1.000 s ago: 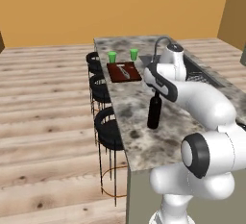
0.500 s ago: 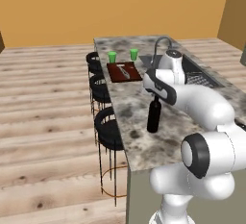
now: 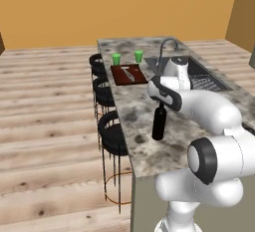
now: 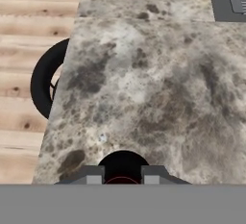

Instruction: Place the drinks on the dining counter in a tight cluster.

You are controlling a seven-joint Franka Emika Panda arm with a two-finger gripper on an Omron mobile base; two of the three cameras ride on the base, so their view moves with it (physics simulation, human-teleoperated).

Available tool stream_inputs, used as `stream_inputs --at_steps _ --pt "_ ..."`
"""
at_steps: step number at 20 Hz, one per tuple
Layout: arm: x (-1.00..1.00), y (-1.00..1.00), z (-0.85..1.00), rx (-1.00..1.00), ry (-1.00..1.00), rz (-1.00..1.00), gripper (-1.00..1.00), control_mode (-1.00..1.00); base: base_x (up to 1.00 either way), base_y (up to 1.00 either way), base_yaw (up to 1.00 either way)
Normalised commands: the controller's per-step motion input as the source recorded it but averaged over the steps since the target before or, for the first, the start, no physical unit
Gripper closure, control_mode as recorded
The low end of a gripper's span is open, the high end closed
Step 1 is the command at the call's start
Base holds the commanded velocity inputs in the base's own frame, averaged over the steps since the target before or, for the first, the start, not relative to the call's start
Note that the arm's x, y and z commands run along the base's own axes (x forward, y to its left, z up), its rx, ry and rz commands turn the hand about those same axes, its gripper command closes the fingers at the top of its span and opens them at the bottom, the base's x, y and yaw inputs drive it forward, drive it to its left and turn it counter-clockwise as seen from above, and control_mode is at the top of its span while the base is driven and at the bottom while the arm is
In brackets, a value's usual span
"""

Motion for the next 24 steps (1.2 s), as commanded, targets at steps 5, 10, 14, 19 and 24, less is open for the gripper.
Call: stream_inputs --at_steps 5,10,14,19,24 --pt "0.00 0.00 -0.21 0.00 0.00 0.00 1.00 -1.00 0.00 0.00 0.00" --pt "0.00 0.00 -0.01 0.00 0.00 0.00 1.00 -1.00 0.00 0.00 0.00" --pt "0.00 0.00 0.00 0.00 0.00 0.00 1.00 -1.00 0.00 0.00 0.00" --pt "0.00 0.00 0.00 0.00 0.00 0.00 -1.00 -1.00 0.00 0.00 0.00" --pt "0.00 0.00 0.00 0.00 0.00 0.00 -1.00 -1.00 0.00 0.00 0.00"
